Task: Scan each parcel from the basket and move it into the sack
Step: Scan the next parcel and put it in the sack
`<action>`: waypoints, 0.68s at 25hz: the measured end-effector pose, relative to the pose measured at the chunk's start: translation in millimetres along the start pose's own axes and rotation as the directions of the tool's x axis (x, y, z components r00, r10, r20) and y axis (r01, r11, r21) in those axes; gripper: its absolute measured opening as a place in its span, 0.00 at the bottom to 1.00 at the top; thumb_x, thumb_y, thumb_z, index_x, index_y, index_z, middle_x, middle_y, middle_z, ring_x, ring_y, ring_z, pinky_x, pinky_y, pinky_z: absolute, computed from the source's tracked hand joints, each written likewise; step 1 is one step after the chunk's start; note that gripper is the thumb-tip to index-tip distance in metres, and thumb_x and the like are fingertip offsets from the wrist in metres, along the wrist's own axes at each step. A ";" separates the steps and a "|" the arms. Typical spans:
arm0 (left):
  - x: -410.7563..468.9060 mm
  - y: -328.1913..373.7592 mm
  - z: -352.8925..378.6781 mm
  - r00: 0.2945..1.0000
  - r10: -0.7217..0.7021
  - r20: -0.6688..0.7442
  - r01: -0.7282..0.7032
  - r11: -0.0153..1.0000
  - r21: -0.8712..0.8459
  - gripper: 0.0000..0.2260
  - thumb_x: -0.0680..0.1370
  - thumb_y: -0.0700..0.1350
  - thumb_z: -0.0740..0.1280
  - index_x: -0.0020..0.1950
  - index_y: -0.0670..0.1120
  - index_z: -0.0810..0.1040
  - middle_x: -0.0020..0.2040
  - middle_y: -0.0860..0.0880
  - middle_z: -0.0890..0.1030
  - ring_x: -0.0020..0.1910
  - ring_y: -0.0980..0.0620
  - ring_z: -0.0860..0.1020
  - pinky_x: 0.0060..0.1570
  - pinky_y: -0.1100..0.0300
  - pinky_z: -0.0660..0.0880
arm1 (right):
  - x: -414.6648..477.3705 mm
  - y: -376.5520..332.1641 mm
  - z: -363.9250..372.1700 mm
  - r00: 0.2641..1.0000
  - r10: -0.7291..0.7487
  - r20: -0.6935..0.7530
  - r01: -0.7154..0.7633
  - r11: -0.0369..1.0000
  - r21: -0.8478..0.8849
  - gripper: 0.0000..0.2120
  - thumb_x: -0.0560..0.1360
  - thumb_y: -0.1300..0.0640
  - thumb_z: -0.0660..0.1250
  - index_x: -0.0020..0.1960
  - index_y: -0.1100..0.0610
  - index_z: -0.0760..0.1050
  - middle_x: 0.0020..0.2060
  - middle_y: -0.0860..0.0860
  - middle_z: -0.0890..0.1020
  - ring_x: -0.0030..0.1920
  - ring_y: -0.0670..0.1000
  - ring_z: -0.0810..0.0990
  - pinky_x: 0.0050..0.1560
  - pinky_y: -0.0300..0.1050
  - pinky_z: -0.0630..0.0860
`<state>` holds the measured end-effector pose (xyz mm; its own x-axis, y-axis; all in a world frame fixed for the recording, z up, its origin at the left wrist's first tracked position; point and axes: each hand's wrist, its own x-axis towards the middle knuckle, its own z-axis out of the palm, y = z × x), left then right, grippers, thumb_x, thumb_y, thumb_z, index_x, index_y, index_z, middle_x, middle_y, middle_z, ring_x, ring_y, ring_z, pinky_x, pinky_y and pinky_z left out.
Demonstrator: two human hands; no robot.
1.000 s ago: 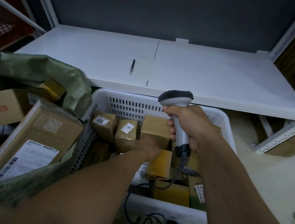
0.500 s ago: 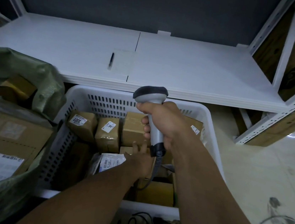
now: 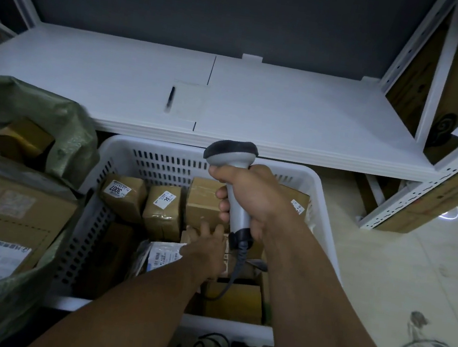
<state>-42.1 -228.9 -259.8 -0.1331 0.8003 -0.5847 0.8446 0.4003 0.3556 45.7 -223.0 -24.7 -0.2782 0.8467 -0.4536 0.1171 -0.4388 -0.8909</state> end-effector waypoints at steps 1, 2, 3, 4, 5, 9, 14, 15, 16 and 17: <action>-8.0 2.7 -6.6 0.997 -0.004 -0.082 0.008 0.999 0.047 0.33 0.78 0.54 0.70 0.77 0.54 0.55 0.76 0.44 0.54 0.75 0.36 0.57 0.68 0.37 0.68 | 0.4 -0.7 -1.1 1.000 -0.004 -0.004 0.004 1.000 0.000 0.07 0.77 0.57 0.73 0.47 0.61 0.78 0.30 0.53 0.77 0.25 0.48 0.74 0.28 0.40 0.75; -13.5 2.4 -14.4 0.988 -0.022 -0.151 0.025 0.999 0.020 0.36 0.75 0.54 0.72 0.76 0.53 0.55 0.75 0.45 0.55 0.74 0.37 0.57 0.66 0.39 0.70 | 1.0 -1.4 -2.2 1.000 -0.006 -0.009 0.006 1.000 -0.001 0.07 0.77 0.57 0.73 0.47 0.61 0.78 0.30 0.53 0.77 0.25 0.48 0.74 0.28 0.41 0.75; -18.7 2.9 -23.3 0.982 -0.050 -0.180 0.049 0.999 -0.006 0.39 0.74 0.54 0.74 0.76 0.50 0.54 0.75 0.44 0.55 0.74 0.38 0.58 0.66 0.40 0.70 | 1.5 -1.9 -3.8 1.000 -0.006 -0.016 0.006 1.000 -0.002 0.08 0.77 0.56 0.73 0.48 0.61 0.79 0.31 0.53 0.78 0.25 0.48 0.75 0.28 0.41 0.75; -19.8 0.9 -32.4 0.980 -0.084 -0.178 0.079 0.996 -0.040 0.42 0.73 0.55 0.74 0.78 0.47 0.52 0.76 0.42 0.55 0.75 0.38 0.57 0.68 0.41 0.68 | 1.6 -2.0 -5.0 1.000 -0.005 -0.019 0.005 1.000 -0.001 0.08 0.77 0.56 0.73 0.49 0.61 0.79 0.31 0.53 0.78 0.25 0.49 0.75 0.29 0.41 0.75; -21.8 -0.9 -44.8 0.980 -0.136 -0.144 0.124 0.988 -0.088 0.44 0.74 0.55 0.73 0.80 0.44 0.50 0.78 0.40 0.54 0.77 0.37 0.55 0.71 0.42 0.66 | 1.5 -1.9 -6.0 1.000 -0.004 -0.021 0.004 1.000 -0.001 0.09 0.77 0.56 0.73 0.49 0.61 0.79 0.31 0.53 0.78 0.25 0.49 0.75 0.29 0.42 0.76; -40.7 -8.2 -102.6 0.971 -0.237 -0.025 0.175 0.779 -0.602 0.32 0.71 0.50 0.74 0.73 0.43 0.69 0.65 0.41 0.76 0.63 0.41 0.75 0.60 0.47 0.77 | 0.6 0.7 -11.7 0.999 -0.021 -0.047 0.020 1.000 -0.008 0.11 0.76 0.55 0.74 0.52 0.62 0.79 0.30 0.53 0.79 0.26 0.49 0.76 0.30 0.43 0.76; -81.6 -24.0 -145.3 0.993 -0.122 0.003 0.040 0.303 -0.952 0.14 0.68 0.37 0.68 0.53 0.43 0.79 0.48 0.43 0.81 0.47 0.44 0.79 0.37 0.57 0.76 | -5.3 -3.7 -8.2 0.996 -0.058 -0.069 0.061 0.998 0.035 0.10 0.76 0.56 0.74 0.51 0.62 0.79 0.30 0.54 0.78 0.26 0.50 0.75 0.29 0.43 0.75; -88.6 -26.7 -150.5 0.993 -0.112 -0.021 0.011 0.280 -0.960 0.15 0.65 0.38 0.68 0.51 0.43 0.78 0.46 0.43 0.80 0.46 0.44 0.77 0.37 0.57 0.74 | -7.6 -5.9 -5.3 0.995 -0.071 -0.070 0.074 0.996 0.040 0.09 0.76 0.57 0.74 0.50 0.62 0.78 0.30 0.54 0.78 0.26 0.50 0.75 0.29 0.43 0.75; -94.6 -27.9 -154.5 0.990 -0.128 -0.055 -0.015 0.292 -0.956 0.19 0.61 0.39 0.69 0.52 0.42 0.78 0.46 0.43 0.78 0.44 0.44 0.77 0.37 0.56 0.74 | -9.2 -7.3 -3.4 0.994 -0.084 -0.073 0.087 0.995 0.045 0.09 0.76 0.57 0.73 0.50 0.62 0.78 0.30 0.54 0.78 0.26 0.50 0.75 0.29 0.44 0.75; -98.3 -30.8 -158.3 0.985 -0.139 -0.106 -0.055 0.329 -0.943 0.27 0.56 0.40 0.70 0.55 0.41 0.76 0.47 0.43 0.77 0.44 0.43 0.76 0.35 0.55 0.76 | -10.6 -8.5 -1.1 0.993 -0.095 -0.072 0.098 0.994 0.051 0.09 0.76 0.57 0.73 0.50 0.62 0.78 0.30 0.55 0.78 0.26 0.50 0.75 0.29 0.44 0.75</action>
<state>-137.2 -249.1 -97.8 -0.3034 0.7797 -0.5477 -0.2034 0.5086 0.8367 48.8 -227.9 -12.3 -0.2188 0.9038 -0.3677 0.0401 -0.3682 -0.9289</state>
